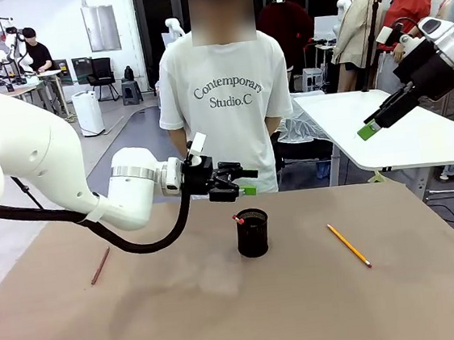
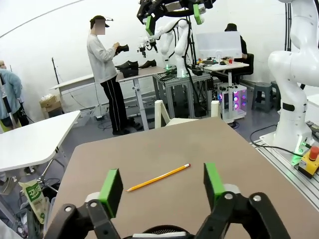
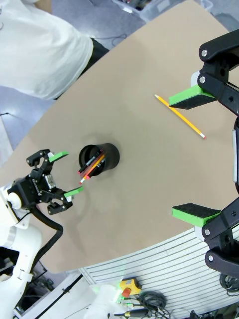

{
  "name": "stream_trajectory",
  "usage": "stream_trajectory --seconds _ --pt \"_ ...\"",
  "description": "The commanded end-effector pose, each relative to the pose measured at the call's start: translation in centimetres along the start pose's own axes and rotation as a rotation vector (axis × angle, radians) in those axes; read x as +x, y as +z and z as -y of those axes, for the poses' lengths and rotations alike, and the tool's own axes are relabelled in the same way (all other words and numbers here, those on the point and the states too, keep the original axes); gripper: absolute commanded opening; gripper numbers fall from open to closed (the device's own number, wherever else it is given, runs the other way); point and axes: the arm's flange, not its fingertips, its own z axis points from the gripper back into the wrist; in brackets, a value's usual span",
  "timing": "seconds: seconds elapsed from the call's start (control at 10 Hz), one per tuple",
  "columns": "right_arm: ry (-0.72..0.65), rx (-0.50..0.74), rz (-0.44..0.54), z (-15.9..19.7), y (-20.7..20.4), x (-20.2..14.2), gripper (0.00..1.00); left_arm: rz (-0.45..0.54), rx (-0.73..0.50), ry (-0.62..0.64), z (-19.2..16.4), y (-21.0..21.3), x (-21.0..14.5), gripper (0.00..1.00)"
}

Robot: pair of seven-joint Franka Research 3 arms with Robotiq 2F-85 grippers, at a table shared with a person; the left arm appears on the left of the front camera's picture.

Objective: Place the pens into the pen holder.
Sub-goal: Pick up a writing instrument from the table and place it into the Pen holder.

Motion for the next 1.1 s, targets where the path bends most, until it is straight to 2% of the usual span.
stream_trajectory --seconds 0.0,0.4,1.0 --pt "0.003 0.007 0.011 0.02 0.07 0.07 1.0 -0.003 -0.03 -0.022 0.0 0.28 0.48 1.0" --pt "0.003 0.007 0.011 0.02 0.07 0.07 1.0 -0.034 0.008 -0.025 0.23 0.67 1.09 1.0" --pt "0.003 0.007 0.011 0.02 0.07 0.07 1.0 -0.011 -0.014 -0.013 -0.02 0.01 0.37 1.0"
